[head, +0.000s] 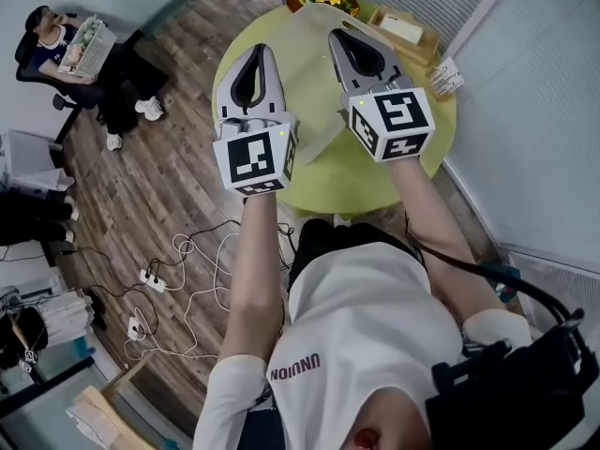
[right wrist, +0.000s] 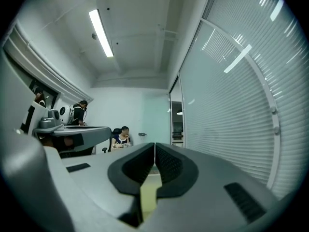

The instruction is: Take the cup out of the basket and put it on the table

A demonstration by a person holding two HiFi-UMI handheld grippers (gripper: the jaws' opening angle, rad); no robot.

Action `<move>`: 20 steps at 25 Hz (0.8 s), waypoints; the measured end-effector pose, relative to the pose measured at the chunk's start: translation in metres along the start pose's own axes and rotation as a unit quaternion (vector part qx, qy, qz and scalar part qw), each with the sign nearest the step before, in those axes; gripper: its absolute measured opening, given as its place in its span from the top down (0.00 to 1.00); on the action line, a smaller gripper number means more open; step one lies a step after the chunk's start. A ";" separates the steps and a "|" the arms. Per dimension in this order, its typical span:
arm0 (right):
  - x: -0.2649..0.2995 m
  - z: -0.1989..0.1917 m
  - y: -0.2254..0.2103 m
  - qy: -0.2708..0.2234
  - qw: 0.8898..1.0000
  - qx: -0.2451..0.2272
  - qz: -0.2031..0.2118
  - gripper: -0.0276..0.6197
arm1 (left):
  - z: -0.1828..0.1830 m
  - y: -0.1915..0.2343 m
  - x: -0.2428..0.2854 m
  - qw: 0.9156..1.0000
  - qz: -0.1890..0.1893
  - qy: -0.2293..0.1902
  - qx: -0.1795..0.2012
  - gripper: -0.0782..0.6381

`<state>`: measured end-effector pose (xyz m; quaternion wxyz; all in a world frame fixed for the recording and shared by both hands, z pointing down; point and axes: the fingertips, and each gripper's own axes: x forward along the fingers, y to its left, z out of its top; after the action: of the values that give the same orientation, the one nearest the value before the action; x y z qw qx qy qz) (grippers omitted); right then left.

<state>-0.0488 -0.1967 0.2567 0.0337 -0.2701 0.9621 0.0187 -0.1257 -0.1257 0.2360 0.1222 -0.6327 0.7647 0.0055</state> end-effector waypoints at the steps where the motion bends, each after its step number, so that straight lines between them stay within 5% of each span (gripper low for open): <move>1: 0.006 -0.003 0.000 0.006 1.000 0.001 0.004 0.93 | -0.005 0.003 0.003 1.000 0.003 0.006 -0.003 0.87; 8: 0.034 -0.039 0.007 0.033 0.999 0.003 0.019 0.93 | -0.042 0.019 0.013 0.999 0.003 0.034 -0.012 0.87; 20: 0.079 -0.103 0.032 0.104 0.993 -0.025 0.051 0.92 | -0.093 0.030 0.010 0.994 -0.054 0.073 -0.062 0.87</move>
<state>-0.1382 -0.2154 0.3537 -0.0740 -0.2219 0.9721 0.0164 -0.1730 -0.1449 0.3204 0.0265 -0.6783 0.7343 -0.0001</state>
